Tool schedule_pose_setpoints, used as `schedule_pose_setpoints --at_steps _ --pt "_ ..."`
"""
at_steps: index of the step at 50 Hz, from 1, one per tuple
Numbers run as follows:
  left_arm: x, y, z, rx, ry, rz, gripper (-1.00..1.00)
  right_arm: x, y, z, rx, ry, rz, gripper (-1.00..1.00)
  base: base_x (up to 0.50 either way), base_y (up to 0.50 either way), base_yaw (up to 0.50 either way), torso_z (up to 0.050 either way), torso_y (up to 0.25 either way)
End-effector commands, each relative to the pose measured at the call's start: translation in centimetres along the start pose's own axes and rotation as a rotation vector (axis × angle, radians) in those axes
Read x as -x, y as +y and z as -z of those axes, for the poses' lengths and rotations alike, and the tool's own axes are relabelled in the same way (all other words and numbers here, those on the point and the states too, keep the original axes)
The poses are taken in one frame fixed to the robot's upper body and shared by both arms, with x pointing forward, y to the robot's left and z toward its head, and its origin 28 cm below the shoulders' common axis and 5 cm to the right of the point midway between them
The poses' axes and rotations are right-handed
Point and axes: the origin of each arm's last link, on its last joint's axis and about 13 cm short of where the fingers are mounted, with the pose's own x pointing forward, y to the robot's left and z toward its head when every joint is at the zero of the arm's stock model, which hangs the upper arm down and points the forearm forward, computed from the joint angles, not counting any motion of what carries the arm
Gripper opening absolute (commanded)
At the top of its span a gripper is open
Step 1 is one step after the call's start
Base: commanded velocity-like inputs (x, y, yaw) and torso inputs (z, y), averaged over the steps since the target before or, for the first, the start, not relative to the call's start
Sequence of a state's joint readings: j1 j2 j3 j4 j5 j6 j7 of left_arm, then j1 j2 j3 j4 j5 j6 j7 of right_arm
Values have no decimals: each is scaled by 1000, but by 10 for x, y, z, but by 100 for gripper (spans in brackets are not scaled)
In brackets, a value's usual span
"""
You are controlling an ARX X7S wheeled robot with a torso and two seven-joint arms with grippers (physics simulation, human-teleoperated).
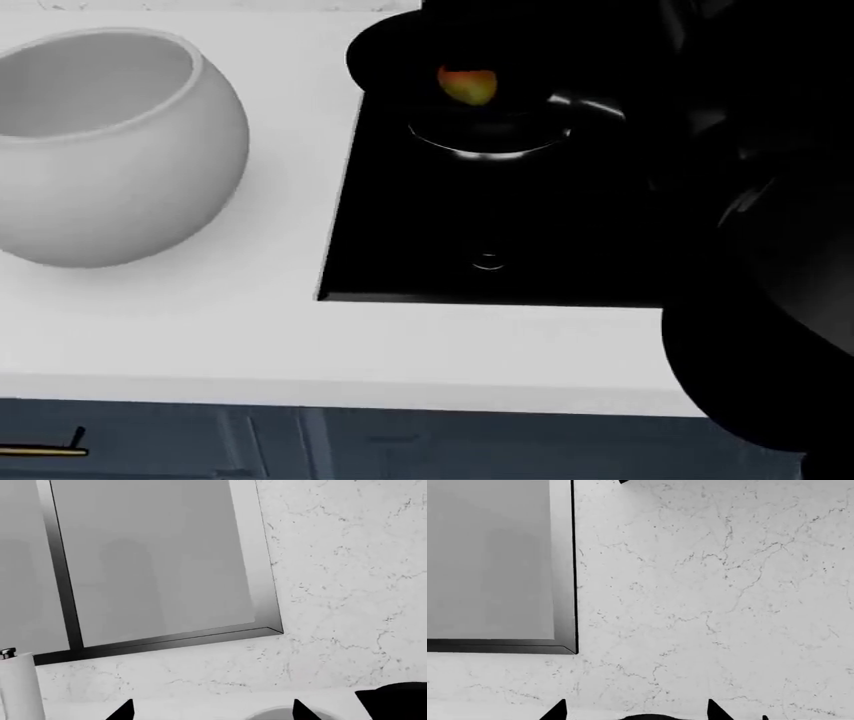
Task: Pick the mango from the pan and place it in the bowl.
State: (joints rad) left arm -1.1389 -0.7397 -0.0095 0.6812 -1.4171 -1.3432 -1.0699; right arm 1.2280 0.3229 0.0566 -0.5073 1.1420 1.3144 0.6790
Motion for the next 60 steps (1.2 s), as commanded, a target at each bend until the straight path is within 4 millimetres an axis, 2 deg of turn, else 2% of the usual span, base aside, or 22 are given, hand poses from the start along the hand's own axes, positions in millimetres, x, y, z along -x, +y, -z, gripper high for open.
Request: schedule_pose_setpoints --at_steps 1,27,40,60 --pt "1 2 -2 -3 -1 -4 100 -1 1 0 -2 1 -8 100 -1 500 0 0 0" --pt "3 3 3 6 1 -8 100 2 0 -1 -11 8 5 100 -1 491 0 0 0" --pt "2 3 4 12 3 -5 100 4 -2 -5 -37 24 21 100 47 0 0 0 0" --pt "-1 1 8 13 9 -5 100 3 -1 -3 -43 40 0 100 418 1 0 0 0"
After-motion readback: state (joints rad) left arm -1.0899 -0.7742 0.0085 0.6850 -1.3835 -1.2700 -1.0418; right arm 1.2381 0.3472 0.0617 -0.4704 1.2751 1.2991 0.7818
